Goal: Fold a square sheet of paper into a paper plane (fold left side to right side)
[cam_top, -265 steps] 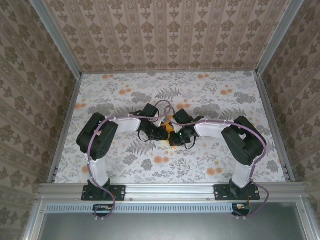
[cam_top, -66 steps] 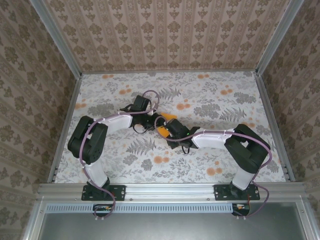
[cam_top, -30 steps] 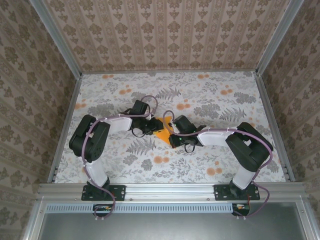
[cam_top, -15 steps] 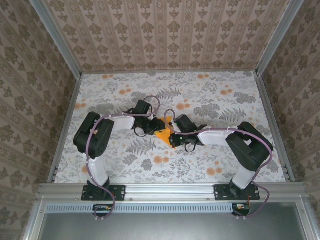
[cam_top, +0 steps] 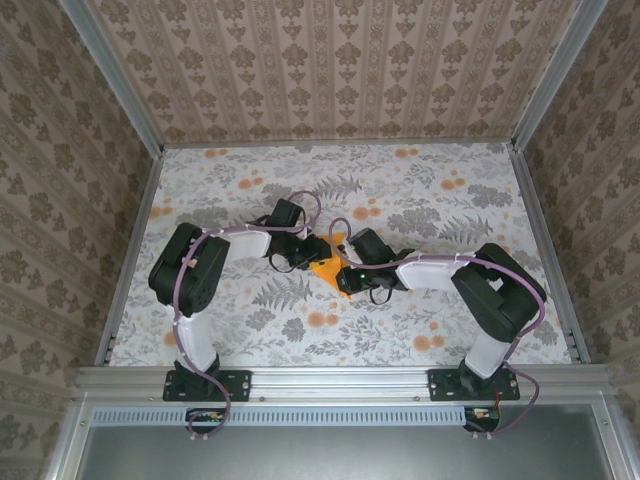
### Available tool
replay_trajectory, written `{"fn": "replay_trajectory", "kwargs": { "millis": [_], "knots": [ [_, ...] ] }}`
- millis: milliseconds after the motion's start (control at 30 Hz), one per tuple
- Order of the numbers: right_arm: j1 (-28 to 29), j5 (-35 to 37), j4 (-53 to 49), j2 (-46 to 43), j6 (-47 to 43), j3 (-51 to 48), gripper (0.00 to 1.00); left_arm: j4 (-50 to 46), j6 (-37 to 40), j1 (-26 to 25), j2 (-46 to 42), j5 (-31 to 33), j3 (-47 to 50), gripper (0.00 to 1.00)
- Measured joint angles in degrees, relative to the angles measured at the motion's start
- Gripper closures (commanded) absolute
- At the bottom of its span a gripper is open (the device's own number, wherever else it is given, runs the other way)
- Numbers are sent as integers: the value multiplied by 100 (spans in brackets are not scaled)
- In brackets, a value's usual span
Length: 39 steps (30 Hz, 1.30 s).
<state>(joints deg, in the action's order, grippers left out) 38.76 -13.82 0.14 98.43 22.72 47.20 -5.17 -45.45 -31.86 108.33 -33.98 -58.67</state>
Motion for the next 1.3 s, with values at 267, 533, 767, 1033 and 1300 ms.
{"fn": "replay_trajectory", "kwargs": {
  "millis": [267,533,767,1033,1300],
  "knots": [
    [-234,-398,-50,-260,33,33,58,-63,0,0,9,17,-35,64],
    [-1040,-1314,142,-356,393,251,57,-66,0,0,9,17,-37,64],
    [-1110,-1685,337,439,723,737,62,-66,0,0,9,17,-37,64],
    [-1110,-1825,404,669,942,743,83,-68,0,0,9,24,-37,64],
    [-1110,-1690,254,669,872,752,99,-74,0,0,9,24,-37,64]
  ]
}}
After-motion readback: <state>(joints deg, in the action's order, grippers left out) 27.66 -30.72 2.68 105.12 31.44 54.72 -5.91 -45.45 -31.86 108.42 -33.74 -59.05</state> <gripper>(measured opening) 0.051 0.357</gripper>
